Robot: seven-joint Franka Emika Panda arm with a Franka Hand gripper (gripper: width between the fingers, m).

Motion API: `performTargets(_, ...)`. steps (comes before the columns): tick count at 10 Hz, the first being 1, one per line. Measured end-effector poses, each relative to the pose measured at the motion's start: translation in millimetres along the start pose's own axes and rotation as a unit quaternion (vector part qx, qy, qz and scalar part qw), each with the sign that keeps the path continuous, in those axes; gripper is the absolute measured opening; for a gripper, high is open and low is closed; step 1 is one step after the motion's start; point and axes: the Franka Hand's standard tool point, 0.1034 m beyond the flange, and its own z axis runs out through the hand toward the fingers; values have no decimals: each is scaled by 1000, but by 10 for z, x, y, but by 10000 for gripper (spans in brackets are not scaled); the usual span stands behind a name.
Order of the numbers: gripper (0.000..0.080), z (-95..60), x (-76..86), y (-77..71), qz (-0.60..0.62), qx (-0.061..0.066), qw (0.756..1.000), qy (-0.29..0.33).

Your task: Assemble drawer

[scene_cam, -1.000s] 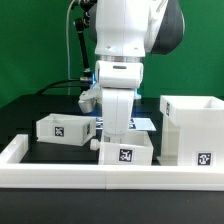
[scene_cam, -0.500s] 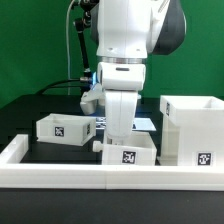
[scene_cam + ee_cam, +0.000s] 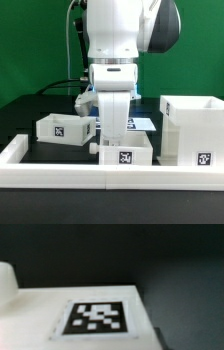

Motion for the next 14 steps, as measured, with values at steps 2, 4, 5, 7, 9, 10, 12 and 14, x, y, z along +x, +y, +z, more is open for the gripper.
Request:
performTargets(2,41,20,12,-1,1,-1,1000,0)
performTargets(4,41,27,-37,-7,7,-6,1000,0)
performTargets(5,41,27,-35,-7,7,-6,1000,0)
performTargets(7,41,19,7,11,3,-1,1000,1)
performTargets(9,41,37,106,40,-9,6,1000,2)
performTargets(10,41,55,157,44,-19,7,1000,0)
performTargets(12,41,67,202,50,-26,-7,1000,1)
performTargets(14,41,86,192,39,-24,-12,1000,2)
